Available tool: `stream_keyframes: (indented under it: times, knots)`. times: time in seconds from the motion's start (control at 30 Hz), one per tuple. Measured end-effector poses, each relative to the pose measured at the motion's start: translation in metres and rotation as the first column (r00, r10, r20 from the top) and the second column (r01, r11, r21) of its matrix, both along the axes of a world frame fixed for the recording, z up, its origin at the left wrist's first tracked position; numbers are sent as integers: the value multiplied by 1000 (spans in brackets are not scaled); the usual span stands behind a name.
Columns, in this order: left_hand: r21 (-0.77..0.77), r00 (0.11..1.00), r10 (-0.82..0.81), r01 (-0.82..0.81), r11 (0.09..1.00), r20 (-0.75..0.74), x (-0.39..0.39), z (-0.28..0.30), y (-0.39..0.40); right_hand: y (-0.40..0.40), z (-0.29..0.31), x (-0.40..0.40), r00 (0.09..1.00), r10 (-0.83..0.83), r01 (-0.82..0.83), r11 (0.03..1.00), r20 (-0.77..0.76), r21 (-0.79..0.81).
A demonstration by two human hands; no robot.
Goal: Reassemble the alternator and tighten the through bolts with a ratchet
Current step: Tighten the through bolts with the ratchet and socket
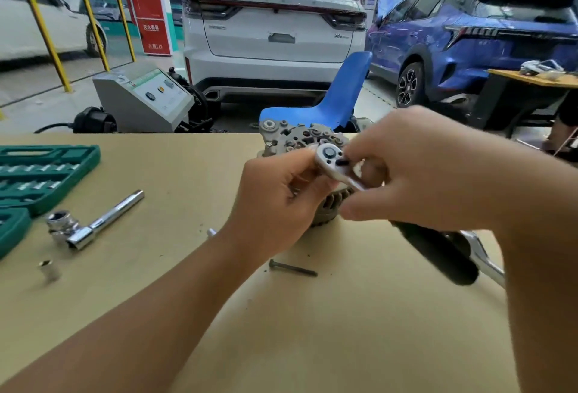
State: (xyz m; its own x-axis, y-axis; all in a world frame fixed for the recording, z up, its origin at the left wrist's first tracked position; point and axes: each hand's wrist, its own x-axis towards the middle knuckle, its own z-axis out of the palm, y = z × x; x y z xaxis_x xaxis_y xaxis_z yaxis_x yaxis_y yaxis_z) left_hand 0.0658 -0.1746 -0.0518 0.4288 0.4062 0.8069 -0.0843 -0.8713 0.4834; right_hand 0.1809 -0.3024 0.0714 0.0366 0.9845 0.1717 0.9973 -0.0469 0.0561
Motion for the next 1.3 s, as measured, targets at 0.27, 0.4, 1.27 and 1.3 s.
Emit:
stream_keyframes:
  times: [0.27,0.4,1.27,1.3]
  knots:
    - [-73,986,-130,123,990,-107,-7,5,14,-36,-50,-17,915,-214,346,852,-341,392]
    - [40,1000,-8,9,999,-11,-3,0,9,-47,-64,-41,874,-99,294,888,-476,355]
    - [119,996,70,-76,990,49,-7,-6,19,23,-53,-14,953,-235,301,797,-189,524]
    - [127,995,91,-97,987,52,-6,-6,19,18,-58,-18,951,-239,310,766,-198,563]
